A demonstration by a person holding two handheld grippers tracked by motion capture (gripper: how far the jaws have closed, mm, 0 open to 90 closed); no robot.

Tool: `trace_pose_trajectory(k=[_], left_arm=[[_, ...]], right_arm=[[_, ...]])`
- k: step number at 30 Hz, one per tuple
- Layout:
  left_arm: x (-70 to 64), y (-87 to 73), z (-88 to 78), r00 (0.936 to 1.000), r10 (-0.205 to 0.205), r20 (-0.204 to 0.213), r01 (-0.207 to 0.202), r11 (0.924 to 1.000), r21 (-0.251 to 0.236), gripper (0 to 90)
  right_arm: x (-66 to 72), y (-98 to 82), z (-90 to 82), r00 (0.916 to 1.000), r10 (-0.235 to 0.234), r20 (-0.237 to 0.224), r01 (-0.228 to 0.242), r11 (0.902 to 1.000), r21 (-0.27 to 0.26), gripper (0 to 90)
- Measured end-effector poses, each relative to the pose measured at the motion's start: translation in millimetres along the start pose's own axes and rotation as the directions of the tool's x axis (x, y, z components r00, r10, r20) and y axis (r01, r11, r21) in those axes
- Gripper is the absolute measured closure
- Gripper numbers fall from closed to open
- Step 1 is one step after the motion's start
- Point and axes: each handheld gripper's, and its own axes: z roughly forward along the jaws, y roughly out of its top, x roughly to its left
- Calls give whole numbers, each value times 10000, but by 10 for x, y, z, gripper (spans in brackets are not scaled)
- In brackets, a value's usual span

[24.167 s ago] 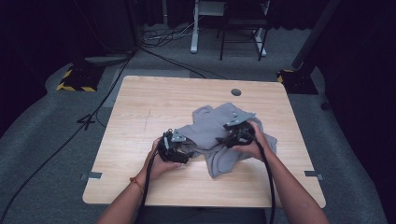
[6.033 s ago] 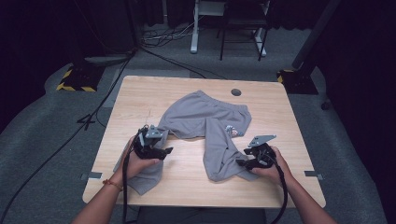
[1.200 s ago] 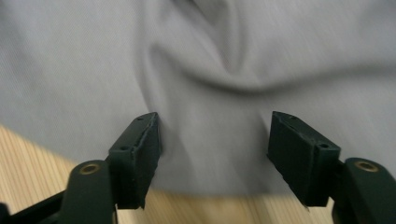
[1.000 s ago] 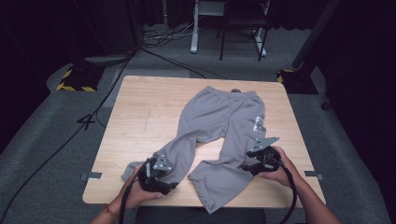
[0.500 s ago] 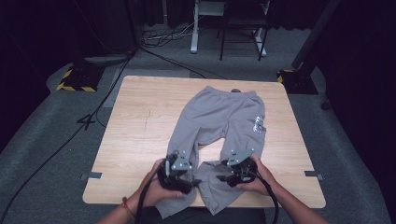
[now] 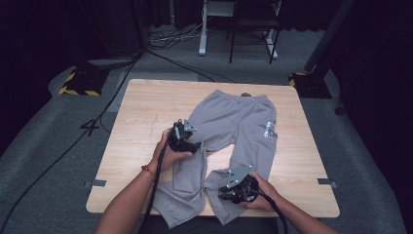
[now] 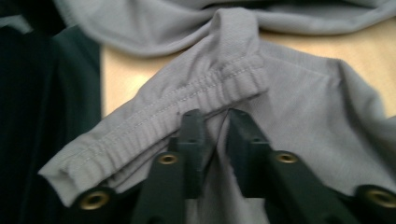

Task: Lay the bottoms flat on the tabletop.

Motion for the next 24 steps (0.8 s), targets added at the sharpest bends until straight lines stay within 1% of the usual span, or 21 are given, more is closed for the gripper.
trace_pose_trajectory(k=[2, 3, 4, 6, 7, 8, 9, 11, 12, 13, 14, 15, 16, 17, 18, 19, 20, 21, 22, 23, 24], left_arm=[[74, -8, 61, 9989, -431, -194, 434, 9989, 156, 315], [120, -28, 80, 9978, -651, 77, 651, 9978, 88, 314], [167, -47, 80, 9969, -766, 180, 765, 9971, 57, 311], [254, -97, 65, 9912, -1313, 153, 1314, 9913, -12, 311], [299, -117, 41, 9903, -1390, -17, 1390, 9903, 62, 312], [349, -147, 4, 9870, -1569, -345, 1574, 9874, 131, 312], [381, -168, -23, 9857, -1612, -492, 1623, 9866, 188, 312], [456, -242, -110, 9809, -1747, -854, 1782, 9834, 352, 312], [499, -294, -156, 9792, -1788, -964, 1831, 9824, 381, 312], [544, -364, -209, 9760, -1974, -921, 2014, 9788, 366, 312], [575, -407, -245, 9753, -1990, -955, 2033, 9784, 369, 311], [610, -476, -303, 9705, -2196, -998, 2242, 9738, 375, 311], [625, -515, -335, 9689, -2277, -971, 2322, 9720, 373, 311], [632, -571, -373, 9671, -2385, -884, 2420, 9698, 308, 311], [635, -628, -411, 9683, -2390, -721, 2414, 9701, 261, 311], [625, -673, -449, 9701, -2327, -685, 2347, 9718, 227, 312], [603, -710, -488, 9712, -2297, -631, 2317, 9724, 264, 312], [576, -740, -518, 9746, -2172, -536, 2189, 9754, 264, 312], [540, -762, -544, 9778, -2065, -348, 2077, 9776, 338, 311], [497, -776, -568, 9799, -1988, -154, 1993, 9792, 391, 305], [442, -788, -589, 9834, -1816, 33, 1812, 9823, 482, 304]], right_arm=[[34, -44, -44, 9993, -113, -357, 117, 9999, 112, 824], [50, -67, -70, 9985, -240, -502, 251, 9995, 216, 837], [66, -90, -100, 9976, -301, -616, 322, 9989, 327, 846], [96, -143, -159, 9953, -480, -842, 526, 9972, 531, 855], [112, -175, -188, 9937, -492, -1008, 553, 9967, 592, 856], [125, -208, -216, 9914, -465, -1226, 548, 9964, 654, 859], [137, -249, -263, 9885, -502, -1426, 628, 9944, 849, 861], [155, -310, -332, 9854, -515, -1624, 702, 9913, 1117, 861], [165, -344, -377, 9828, -539, -1768, 787, 9876, 1360, 858], [178, -378, -420, 9795, -547, -1937, 861, 9838, 1575, 855], [184, -420, -467, 9742, -596, -2178, 1003, 9783, 1812, 849], [190, -443, -496, 9723, -585, -2263, 1041, 9752, 1953, 835], [198, -475, -536, 9696, -632, -2362, 1149, 9705, 2119, 802], [195, -490, -559, 9692, -696, -2362, 1213, 9697, 2120, 786], [181, -500, -591, 9682, -697, -2401, 1202, 9719, 2026, 750], [154, -498, -628, 9724, -701, -2226, 1120, 9769, 1819, 702], [116, -484, -664, 9785, -577, -1978, 889, 9842, 1528, 667], [63, -457, -700, 9860, -394, -1621, 594, 9909, 1206, 599], [-1, -419, -728, 9943, -201, -1045, 295, 9956, 885, 553], [-80, -371, -747, 9993, 49, -366, -28, 9984, 573, 519], [-166, -319, -759, 9987, 391, 337, -400, 9988, 270, 503]])
